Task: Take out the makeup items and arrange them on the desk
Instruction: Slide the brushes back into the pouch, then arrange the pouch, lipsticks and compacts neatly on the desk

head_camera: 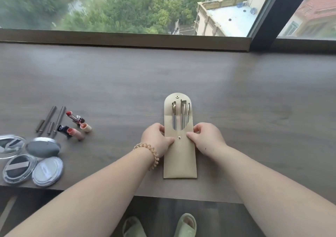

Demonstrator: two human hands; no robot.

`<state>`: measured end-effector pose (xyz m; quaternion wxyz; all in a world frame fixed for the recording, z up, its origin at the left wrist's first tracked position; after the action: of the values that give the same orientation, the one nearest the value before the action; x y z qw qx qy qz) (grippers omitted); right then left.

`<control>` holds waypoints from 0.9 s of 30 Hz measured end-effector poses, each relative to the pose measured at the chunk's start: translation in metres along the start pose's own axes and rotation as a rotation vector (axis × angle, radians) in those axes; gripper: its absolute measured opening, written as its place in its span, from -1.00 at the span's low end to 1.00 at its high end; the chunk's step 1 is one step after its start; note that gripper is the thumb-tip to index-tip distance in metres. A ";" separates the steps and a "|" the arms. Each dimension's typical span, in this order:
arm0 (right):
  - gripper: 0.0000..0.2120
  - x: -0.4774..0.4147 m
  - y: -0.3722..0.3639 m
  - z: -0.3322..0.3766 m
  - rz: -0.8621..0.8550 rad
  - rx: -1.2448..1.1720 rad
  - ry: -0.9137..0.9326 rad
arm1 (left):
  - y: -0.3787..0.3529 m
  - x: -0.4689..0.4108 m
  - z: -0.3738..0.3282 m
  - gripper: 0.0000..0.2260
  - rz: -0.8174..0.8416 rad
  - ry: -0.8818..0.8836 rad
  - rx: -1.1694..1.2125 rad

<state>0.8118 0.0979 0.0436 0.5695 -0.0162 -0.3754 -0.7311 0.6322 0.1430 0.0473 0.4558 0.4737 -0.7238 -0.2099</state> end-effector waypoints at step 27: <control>-0.90 0.041 -0.140 0.134 0.111 0.201 0.401 | 0.125 0.058 0.142 -0.89 -0.358 0.234 -0.011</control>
<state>0.6250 0.1499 0.0841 0.6710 0.1656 -0.3240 -0.6461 0.4409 0.1324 0.0954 0.4947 0.6133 -0.5691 -0.2351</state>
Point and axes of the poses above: each hand's wrist, its own x-axis away from the middle knuckle, its own y-axis out of the back of the hand, z = x × y, the point moved 9 cm from there along -x, towards the middle knuckle, and after that the axes turned 14 degrees about -x, right-handed, at the moved point
